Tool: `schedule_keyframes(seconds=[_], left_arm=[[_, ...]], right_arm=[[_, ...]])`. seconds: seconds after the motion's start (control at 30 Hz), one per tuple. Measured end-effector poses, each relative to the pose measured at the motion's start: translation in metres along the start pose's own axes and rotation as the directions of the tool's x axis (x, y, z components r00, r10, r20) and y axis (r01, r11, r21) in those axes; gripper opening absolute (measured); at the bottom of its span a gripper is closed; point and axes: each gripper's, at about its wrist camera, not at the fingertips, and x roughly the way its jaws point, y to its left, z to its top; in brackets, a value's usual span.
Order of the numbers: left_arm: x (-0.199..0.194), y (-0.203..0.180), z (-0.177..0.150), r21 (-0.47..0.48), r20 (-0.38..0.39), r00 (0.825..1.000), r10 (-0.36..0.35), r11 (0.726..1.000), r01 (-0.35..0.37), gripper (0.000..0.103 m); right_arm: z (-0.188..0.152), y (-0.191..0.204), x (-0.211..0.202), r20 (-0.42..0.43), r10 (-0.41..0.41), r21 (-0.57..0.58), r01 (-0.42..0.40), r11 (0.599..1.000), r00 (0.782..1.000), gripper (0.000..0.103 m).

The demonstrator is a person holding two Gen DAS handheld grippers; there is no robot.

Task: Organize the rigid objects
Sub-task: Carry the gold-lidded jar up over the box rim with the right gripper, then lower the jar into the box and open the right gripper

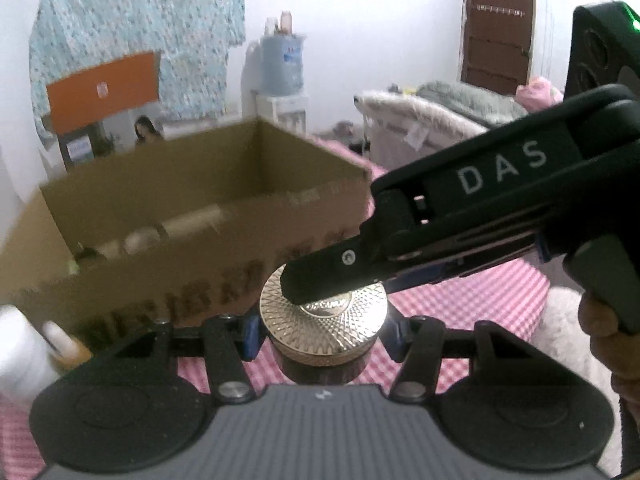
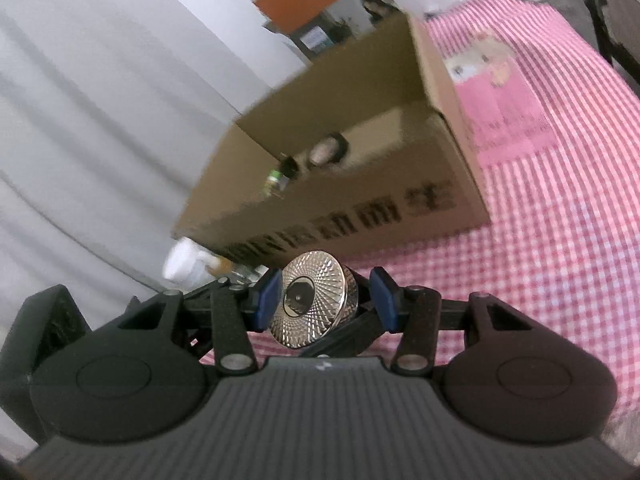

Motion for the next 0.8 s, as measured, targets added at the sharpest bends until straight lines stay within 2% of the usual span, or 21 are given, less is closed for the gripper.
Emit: schedule_keyframes(seconds=[0.23,0.37,0.5,0.6,0.73,0.8], left_arm=[[-0.032,0.023,0.055,0.03,0.095,0.994,0.046,0.998,-0.049,0.057],[-0.021,0.04,0.095,-0.008,0.083,0.995,0.05,0.999,-0.049,0.057],[0.012,0.063,0.126,-0.085,0.022,0.999,0.048,0.995,-0.046,0.057],[0.047,0.08,0.135,-0.151,-0.049,0.997,0.053,0.987,-0.06,0.057],[0.097,0.097,0.137,-0.201,-0.15,0.985,0.083,0.973,-0.112,0.057],[0.117,0.108,0.135,-0.244,-0.192,0.979,0.072,0.963,-0.119,0.057]], right_arm=[[0.044,0.051,-0.016,0.071,0.049,-0.117,-0.041,0.992,0.996,0.048],[0.088,0.067,-0.011,0.064,0.049,-0.16,-0.039,0.986,0.997,0.048],[0.14,0.065,0.011,0.013,0.019,-0.169,-0.016,0.985,1.0,0.049],[0.173,0.055,0.043,-0.059,-0.018,-0.151,0.009,0.988,0.998,0.049],[0.2,0.036,0.094,-0.165,-0.079,-0.127,0.058,0.99,0.983,0.051],[0.21,0.027,0.118,-0.211,-0.1,-0.121,0.075,0.99,0.972,0.051]])
